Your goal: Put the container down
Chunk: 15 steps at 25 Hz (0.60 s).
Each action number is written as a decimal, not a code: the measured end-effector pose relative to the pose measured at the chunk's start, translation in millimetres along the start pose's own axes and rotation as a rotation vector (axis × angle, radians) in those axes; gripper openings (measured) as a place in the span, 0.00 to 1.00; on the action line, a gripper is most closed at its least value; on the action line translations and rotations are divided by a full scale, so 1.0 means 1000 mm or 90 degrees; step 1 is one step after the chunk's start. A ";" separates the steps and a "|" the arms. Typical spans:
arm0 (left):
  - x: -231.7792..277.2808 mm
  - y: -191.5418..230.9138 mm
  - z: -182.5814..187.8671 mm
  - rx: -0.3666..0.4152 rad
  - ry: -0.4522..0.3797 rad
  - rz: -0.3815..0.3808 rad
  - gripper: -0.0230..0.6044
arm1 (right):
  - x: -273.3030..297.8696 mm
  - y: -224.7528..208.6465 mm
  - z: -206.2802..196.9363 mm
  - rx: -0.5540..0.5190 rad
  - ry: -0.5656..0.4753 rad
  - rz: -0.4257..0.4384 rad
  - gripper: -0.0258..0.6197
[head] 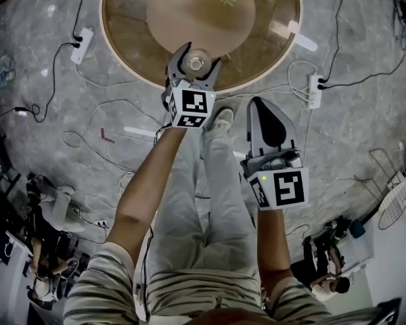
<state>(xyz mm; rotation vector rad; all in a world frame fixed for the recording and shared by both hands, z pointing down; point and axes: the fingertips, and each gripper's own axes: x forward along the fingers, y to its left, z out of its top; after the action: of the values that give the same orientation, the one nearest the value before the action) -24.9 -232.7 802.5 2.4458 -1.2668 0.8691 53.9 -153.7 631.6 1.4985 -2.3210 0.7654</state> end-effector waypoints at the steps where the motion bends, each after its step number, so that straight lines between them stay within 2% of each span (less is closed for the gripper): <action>1: 0.002 0.000 -0.002 -0.001 0.002 -0.001 0.57 | 0.000 0.000 -0.001 0.000 0.002 0.000 0.05; 15: 0.020 -0.002 -0.022 0.012 0.019 -0.004 0.57 | 0.003 -0.002 -0.012 -0.002 0.017 0.000 0.05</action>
<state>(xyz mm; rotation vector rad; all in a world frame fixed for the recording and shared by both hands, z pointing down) -23.1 -234.2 832.4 2.4402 -1.2463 0.9162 53.7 -149.9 643.5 1.4775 -2.3020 0.7773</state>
